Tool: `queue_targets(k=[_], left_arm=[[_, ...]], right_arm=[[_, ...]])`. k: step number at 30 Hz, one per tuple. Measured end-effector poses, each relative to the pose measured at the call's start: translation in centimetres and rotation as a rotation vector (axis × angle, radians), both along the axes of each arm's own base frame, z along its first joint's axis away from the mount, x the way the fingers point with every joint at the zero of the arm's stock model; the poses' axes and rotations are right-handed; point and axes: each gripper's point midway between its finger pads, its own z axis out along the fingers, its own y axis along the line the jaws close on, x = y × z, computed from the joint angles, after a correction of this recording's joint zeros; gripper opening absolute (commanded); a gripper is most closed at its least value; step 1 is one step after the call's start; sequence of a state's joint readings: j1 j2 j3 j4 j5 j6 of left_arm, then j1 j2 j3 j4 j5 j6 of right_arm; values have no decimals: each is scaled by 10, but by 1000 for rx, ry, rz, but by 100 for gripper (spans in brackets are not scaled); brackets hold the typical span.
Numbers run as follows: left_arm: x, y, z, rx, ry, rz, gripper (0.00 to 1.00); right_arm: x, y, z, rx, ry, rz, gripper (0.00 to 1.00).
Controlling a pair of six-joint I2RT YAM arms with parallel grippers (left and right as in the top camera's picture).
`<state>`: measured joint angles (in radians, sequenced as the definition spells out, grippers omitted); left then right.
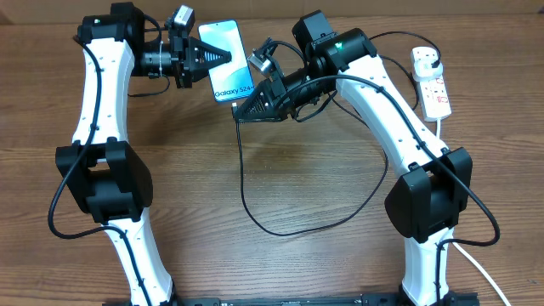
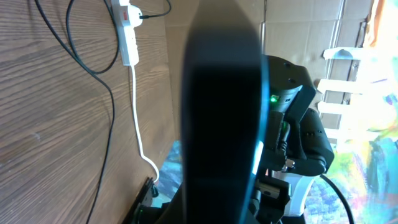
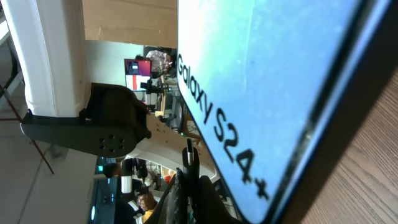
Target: Plug charger to phone and switch on socket
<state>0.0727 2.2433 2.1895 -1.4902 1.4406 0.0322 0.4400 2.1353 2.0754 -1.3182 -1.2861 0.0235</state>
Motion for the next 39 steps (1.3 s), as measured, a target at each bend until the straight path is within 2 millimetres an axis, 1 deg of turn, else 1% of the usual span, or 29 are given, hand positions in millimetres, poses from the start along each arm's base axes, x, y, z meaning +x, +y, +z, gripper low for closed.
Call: queue_targets(k=[29, 32, 36, 39], left_arm=[[-1, 0, 0, 0, 16, 1, 4], [-1, 0, 0, 0, 18, 1, 4], [-1, 0, 0, 0, 19, 1, 4], [1, 4, 0, 1, 6, 9, 4]], right_arm=[[2, -1, -1, -1, -7, -5, 4], [6, -5, -1, -4, -8, -17, 4], [13, -18, -3, -21, 22, -50, 4], [12, -30, -5, -42, 61, -65, 4]])
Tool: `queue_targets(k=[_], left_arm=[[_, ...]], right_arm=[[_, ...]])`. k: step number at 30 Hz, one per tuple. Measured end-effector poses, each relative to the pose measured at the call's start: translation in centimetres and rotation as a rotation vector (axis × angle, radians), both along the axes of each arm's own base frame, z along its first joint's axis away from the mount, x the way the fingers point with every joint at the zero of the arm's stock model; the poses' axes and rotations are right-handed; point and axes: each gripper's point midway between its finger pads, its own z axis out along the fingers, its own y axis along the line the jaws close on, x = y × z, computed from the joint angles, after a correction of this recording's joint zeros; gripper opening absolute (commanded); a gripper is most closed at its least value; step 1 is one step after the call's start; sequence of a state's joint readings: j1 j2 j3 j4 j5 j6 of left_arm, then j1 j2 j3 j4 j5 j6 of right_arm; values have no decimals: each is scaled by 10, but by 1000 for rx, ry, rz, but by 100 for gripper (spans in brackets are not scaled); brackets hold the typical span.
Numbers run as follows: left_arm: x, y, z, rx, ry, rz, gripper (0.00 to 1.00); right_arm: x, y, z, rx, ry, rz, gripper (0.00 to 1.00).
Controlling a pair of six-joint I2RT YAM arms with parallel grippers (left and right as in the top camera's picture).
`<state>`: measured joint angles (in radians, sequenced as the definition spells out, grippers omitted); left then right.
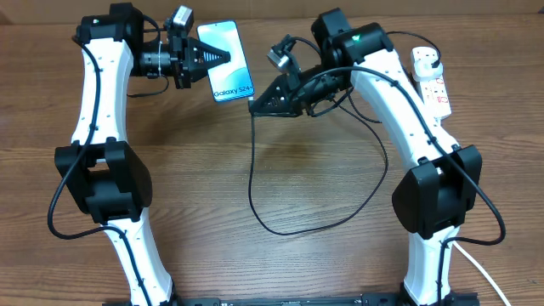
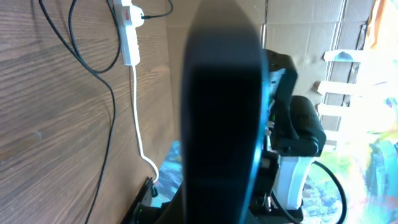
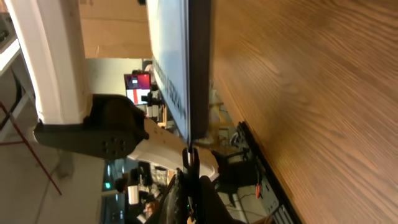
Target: Plug charger to phone and switch on socket
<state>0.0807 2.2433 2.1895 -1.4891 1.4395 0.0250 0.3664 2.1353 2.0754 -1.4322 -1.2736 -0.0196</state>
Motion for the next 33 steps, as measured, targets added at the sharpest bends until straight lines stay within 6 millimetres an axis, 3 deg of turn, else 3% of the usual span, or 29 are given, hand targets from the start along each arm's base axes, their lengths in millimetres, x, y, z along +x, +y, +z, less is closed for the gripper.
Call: queue_targets(k=[3, 5, 9, 12, 14, 17, 21, 24, 30, 33], left_arm=[[10, 10, 0, 5, -53, 23, 4], [21, 29, -1, 22, -69, 71, 4], [29, 68, -28, 170, 39, 177, 4], [25, 102, -62, 361, 158, 252, 4], [19, 107, -77, 457, 202, 253, 4], [12, 111, -90, 548, 240, 249, 4], [6, 113, -97, 598, 267, 240, 4], [4, 115, -99, 613, 278, 238, 4], [4, 115, -99, 618, 278, 237, 4], [4, 115, -99, 619, 277, 237, 4]], right_arm=[[-7, -7, -6, -41, 12, 9, 4], [-6, -10, -15, -87, -23, 12, 4], [9, -14, -38, -224, -82, -28, 4], [39, -35, -90, -648, -104, -228, 4], [52, -46, -113, -875, -139, -376, 4], [56, -42, -140, -1000, -164, -478, 4], [48, -42, -188, -1096, -127, -513, 4], [32, -57, -219, -1179, -72, -502, 4], [1, -79, -259, -1276, 1, -462, 4], [-6, -84, -259, -1296, 17, -450, 4]])
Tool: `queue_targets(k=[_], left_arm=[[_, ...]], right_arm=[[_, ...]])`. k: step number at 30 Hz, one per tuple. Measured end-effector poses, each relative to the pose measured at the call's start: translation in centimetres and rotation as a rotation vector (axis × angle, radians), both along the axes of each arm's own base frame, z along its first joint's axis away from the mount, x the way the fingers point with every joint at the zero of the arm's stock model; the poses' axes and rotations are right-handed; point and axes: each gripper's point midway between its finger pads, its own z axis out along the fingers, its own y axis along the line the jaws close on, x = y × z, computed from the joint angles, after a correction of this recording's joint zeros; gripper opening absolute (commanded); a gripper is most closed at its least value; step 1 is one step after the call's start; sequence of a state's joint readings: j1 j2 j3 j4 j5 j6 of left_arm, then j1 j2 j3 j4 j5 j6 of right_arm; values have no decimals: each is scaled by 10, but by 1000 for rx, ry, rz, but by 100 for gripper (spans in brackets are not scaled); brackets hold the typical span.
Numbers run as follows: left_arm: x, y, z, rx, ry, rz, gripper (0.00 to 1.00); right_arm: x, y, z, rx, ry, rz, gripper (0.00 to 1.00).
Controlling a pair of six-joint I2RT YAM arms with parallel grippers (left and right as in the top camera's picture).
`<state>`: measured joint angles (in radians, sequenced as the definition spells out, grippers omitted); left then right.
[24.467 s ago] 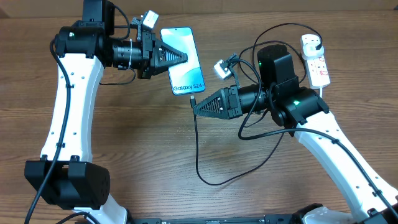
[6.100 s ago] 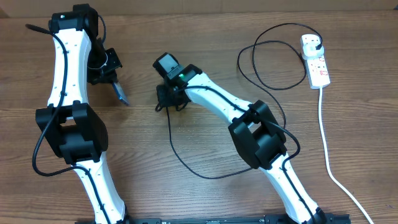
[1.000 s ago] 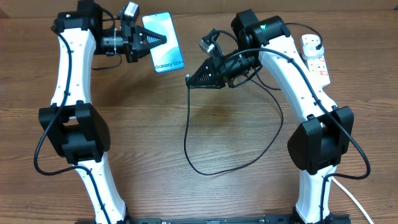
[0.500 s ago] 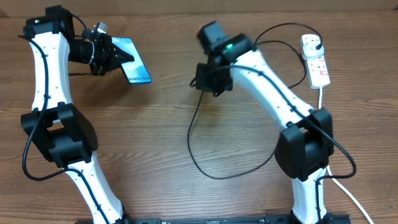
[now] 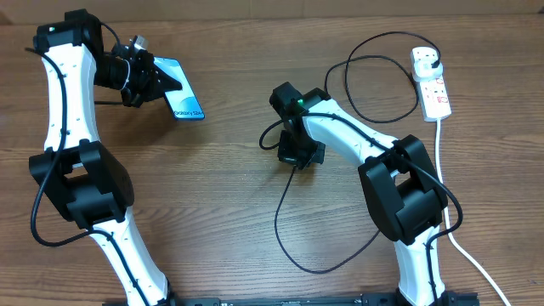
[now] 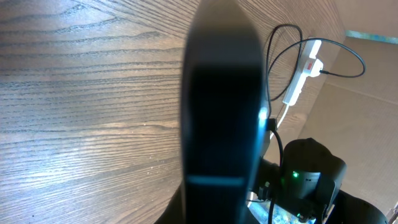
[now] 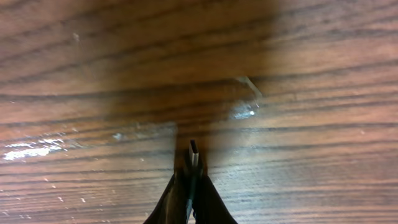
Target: Plug charger to phone and switch on socket
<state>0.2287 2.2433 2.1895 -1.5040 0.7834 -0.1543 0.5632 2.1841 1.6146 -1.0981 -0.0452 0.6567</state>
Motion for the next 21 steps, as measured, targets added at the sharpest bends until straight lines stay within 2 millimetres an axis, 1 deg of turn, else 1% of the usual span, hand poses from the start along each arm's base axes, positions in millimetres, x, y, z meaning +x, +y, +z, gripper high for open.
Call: queue_targets(k=[3, 5, 7, 9, 10, 12, 13, 14, 18, 21], left_arm=[[0, 0, 0, 0, 0, 0, 4], [0, 0, 0, 2, 1, 0, 4], [0, 0, 0, 2, 2, 0, 4], [0, 0, 0, 3, 1, 0, 4], [0, 0, 0, 3, 1, 0, 4], [0, 0, 0, 3, 2, 0, 4], [0, 0, 0, 3, 1, 0, 4], [0, 0, 0, 3, 2, 0, 4], [0, 0, 0, 3, 2, 0, 4], [0, 0, 0, 3, 1, 0, 4]], right_arm=[[-17, -11, 0, -44, 68, -2, 4], [-32, -21, 1, -85, 127, -3, 4], [-38, -26, 1, -106, 149, -1, 4], [-37, -26, 0, -104, 145, -1, 6], [-35, -25, 0, -100, 137, -1, 11], [-30, -22, -1, -86, 114, -6, 27], [-27, -20, -1, -78, 104, -7, 30], [-25, -19, -1, -72, 93, -5, 30], [-27, -23, 0, -76, 111, -11, 30], [-36, -29, 2, -101, 148, -7, 30]])
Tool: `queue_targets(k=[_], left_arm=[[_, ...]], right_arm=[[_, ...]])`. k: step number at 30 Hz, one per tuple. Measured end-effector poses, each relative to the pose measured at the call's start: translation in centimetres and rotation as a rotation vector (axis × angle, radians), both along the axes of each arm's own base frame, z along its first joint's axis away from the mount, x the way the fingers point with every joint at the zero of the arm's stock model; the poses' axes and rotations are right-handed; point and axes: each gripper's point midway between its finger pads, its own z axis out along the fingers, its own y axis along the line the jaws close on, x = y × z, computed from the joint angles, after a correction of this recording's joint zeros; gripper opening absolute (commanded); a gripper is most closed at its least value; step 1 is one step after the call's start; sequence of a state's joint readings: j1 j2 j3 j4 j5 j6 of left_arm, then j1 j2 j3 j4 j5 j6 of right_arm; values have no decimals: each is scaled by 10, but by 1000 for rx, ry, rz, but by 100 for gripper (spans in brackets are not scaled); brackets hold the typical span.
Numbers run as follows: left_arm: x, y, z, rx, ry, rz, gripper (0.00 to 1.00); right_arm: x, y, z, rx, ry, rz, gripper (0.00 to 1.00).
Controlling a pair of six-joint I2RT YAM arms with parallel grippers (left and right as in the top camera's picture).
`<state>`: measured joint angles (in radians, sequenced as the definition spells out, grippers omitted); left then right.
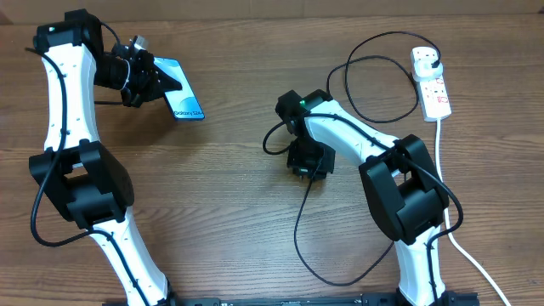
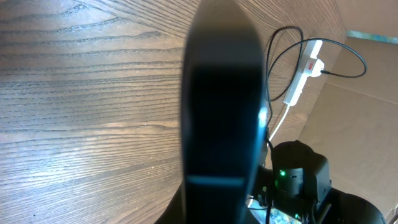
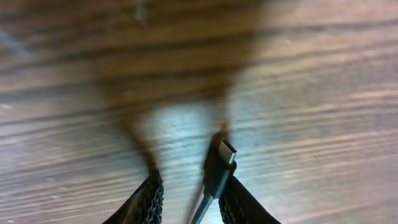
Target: Plug charger to phone and switch on socket
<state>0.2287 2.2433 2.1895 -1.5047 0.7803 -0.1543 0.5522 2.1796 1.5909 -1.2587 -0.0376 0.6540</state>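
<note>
My left gripper (image 1: 160, 79) at the table's far left is shut on the blue-screened phone (image 1: 185, 102), which it holds off the wood. In the left wrist view the phone (image 2: 221, 93) is a dark slab seen edge-on that hides the fingers. My right gripper (image 1: 308, 161) points down at the middle of the table. In the right wrist view that gripper (image 3: 193, 182) is open, and the black USB-C plug (image 3: 221, 163) leans loose against the right finger (image 3: 239, 198). The charger's black cable (image 1: 297, 240) trails toward the front.
A white socket strip (image 1: 431, 89) lies at the back right with the charger's adapter (image 1: 425, 58) plugged in and a white lead running to the front. The black cable loops (image 1: 374, 64) between the strip and my right arm.
My right gripper has opened, so the USB-C plug now rests loose against one finger. It has shifted slightly toward the front right and the cable loop moved with it. The left arm and phone are unchanged.
First my left gripper held the phone up at the back middle, with my right gripper holding the plug by its lower edge. Then the plug was lined up with that edge. Later the phone was at far left, the right gripper low over the table, now open.
</note>
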Motion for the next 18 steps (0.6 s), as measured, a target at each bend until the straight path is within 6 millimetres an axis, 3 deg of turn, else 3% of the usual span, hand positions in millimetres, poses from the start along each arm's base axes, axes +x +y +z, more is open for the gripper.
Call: queue_targets(k=[5, 8, 13, 14, 18], left_arm=[[0, -2, 0, 0, 0, -5, 4], [0, -5, 0, 0, 0, -12, 4], [1, -10, 0, 2, -9, -22, 4], [1, -11, 0, 3, -10, -25, 4], [1, -17, 0, 3, -11, -38, 4]], right_arm=[[-2, -2, 0, -7, 10, 1, 36], [-4, -3, 1, -9, 15, 2, 46], [-4, -3, 1, -6, 17, 19, 45], [-3, -3, 1, -5, 17, 21, 48], [-5, -7, 3, -12, 35, 29, 76]])
